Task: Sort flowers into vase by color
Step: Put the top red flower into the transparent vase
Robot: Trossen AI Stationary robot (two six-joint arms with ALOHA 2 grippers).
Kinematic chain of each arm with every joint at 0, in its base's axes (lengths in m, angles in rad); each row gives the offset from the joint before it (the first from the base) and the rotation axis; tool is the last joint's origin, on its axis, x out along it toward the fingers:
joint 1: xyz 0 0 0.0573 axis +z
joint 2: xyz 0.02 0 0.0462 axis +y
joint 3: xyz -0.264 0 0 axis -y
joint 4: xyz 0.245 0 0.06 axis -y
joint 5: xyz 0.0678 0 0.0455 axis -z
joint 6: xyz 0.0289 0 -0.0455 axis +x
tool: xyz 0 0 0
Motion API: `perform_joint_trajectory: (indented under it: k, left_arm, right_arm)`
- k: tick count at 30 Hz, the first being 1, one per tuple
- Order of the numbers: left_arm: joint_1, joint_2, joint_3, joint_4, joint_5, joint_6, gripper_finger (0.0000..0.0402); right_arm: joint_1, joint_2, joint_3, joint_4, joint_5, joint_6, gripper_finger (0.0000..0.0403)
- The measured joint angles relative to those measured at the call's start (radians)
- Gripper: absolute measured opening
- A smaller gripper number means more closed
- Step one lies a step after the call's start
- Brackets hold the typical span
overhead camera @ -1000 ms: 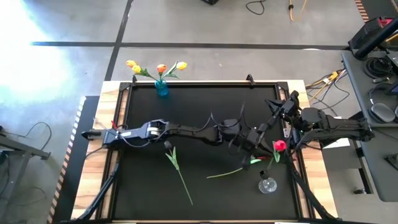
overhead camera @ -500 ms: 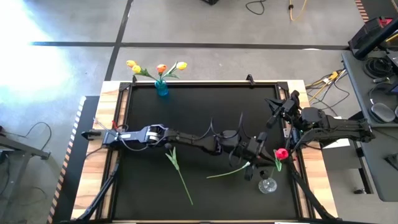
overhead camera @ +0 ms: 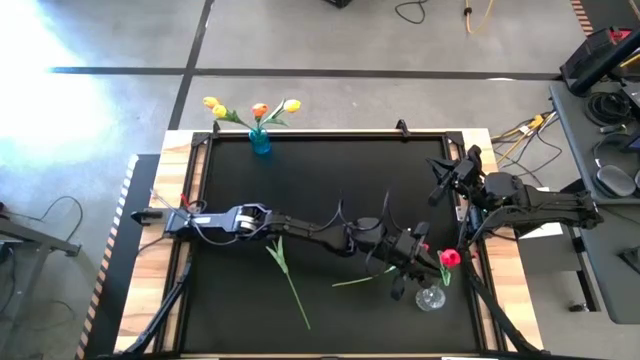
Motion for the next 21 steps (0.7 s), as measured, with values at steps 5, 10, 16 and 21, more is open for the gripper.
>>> perform_joint_trajectory:
  k: [5, 10, 16, 21]
  left_arm:
    - [0.000, 0.044, 0.013, 0.038, -0.002, -0.023, 0.0000]
    - [-0.002, 0.057, 0.020, 0.068, -0.005, -0.011, 0.0000]
    - [-0.001, 0.056, 0.021, 0.085, -0.011, 0.036, 0.0000]
    - [-0.001, 0.051, 0.021, 0.044, -0.011, 0.050, 0.0000]
  right_arm:
    - [0.000, 0.000, 0.000, 0.000, 0.000, 0.002, 0.0009]
    - [0.001, 0.000, 0.000, 0.000, 0.000, 0.002, 0.0009]
    - [0.001, 0.000, -0.001, 0.000, -0.002, 0.001, 0.0009]
    - [0.001, 0.000, -0.001, 0.000, -0.003, 0.000, 0.0009]
